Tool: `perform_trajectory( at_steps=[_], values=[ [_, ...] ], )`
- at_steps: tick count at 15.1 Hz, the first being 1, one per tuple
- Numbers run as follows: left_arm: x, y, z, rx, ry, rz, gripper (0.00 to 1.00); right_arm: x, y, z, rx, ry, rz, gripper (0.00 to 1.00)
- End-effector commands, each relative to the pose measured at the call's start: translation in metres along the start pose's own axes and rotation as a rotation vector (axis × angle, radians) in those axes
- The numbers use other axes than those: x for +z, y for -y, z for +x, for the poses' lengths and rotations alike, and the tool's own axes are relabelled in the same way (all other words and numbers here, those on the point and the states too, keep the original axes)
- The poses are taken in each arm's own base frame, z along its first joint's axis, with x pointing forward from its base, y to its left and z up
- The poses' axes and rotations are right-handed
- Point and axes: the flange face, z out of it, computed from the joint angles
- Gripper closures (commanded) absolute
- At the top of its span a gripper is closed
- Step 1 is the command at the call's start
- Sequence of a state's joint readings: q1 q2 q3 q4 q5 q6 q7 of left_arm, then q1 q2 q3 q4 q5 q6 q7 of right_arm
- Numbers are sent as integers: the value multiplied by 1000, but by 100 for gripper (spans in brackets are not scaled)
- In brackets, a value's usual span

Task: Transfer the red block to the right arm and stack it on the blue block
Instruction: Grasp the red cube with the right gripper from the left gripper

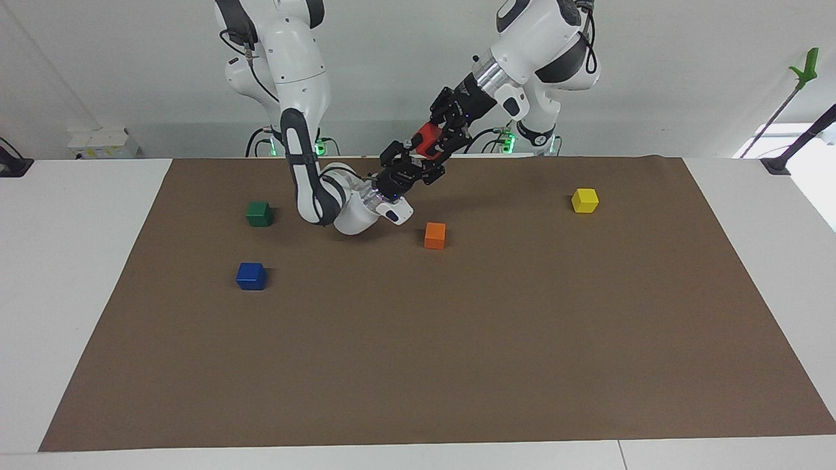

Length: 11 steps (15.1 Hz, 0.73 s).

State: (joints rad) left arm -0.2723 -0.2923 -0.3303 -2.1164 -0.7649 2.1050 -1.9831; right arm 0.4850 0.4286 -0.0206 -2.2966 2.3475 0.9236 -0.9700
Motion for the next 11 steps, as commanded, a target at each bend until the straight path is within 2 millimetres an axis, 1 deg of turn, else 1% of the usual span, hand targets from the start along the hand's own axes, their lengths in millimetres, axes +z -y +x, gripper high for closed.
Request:
perform_trajectory(
  at_steps=[1, 2, 3, 4, 8, 10, 11],
  values=[
    [-5, 7, 6, -18, 18, -20, 100, 3, 3, -7, 28, -2, 4, 10],
    [-6, 7, 6, -18, 16, -20, 100, 2, 3, -10, 36, -5, 3, 18],
    [-6, 7, 6, -17, 16, -20, 100, 2, 0, -13, 45, -3, 0, 50],
    [-5, 7, 8, -19, 14, -18, 100, 4, -3, -14, 49, -2, -3, 99],
    [-6, 8, 8, -15, 13, -18, 100, 14, 4, -13, 74, 5, -18, 100],
    [-5, 9, 8, -8, 12, -15, 100, 14, 8, -12, 82, 6, -16, 100],
    [-6, 8, 7, -4, 13, -19, 85, 16, 10, -12, 84, 8, -16, 100]
  ],
)
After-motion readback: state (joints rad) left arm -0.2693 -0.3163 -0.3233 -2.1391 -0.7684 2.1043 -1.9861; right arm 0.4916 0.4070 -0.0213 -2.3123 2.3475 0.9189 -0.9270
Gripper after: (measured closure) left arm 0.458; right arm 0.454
